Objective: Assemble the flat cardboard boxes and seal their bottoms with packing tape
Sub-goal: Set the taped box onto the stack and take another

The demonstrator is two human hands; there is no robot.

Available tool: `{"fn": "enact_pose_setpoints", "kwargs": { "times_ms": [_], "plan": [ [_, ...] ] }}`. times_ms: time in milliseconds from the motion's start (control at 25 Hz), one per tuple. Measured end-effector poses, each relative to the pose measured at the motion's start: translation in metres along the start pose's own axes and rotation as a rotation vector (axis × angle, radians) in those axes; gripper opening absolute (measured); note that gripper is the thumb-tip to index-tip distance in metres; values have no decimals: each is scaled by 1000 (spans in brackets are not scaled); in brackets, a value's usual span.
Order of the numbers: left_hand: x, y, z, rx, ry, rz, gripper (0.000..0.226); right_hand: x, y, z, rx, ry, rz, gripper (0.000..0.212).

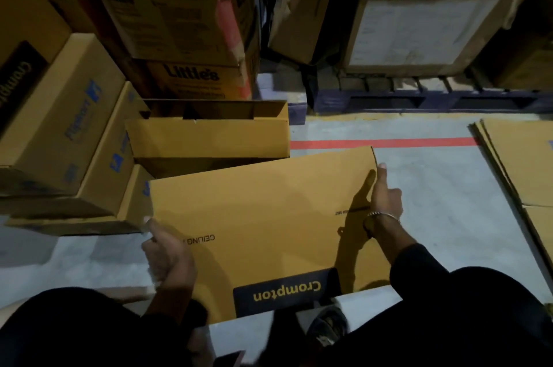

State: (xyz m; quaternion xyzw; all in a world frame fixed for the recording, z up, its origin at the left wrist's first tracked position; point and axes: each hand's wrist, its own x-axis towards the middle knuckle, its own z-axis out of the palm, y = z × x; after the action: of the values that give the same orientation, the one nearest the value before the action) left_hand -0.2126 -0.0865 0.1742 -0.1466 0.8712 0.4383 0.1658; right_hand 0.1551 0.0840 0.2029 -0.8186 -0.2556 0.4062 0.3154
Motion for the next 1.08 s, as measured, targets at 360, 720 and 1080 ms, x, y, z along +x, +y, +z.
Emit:
{"fn": "enact_pose_setpoints", "kwargs": {
  "times_ms": [360,720,1080],
  "plan": [
    [-21,9,-67,-424,34,-108,99,-48,22,-61,492,20,165,53],
    [-42,-46,-41,-149,-563,-196,98,-31,60,-51,243,-353,284,42],
    [-47,-43,-47,1082,-140,817,90,-14,42,-21,-636,-206,-542,47]
  ]
}}
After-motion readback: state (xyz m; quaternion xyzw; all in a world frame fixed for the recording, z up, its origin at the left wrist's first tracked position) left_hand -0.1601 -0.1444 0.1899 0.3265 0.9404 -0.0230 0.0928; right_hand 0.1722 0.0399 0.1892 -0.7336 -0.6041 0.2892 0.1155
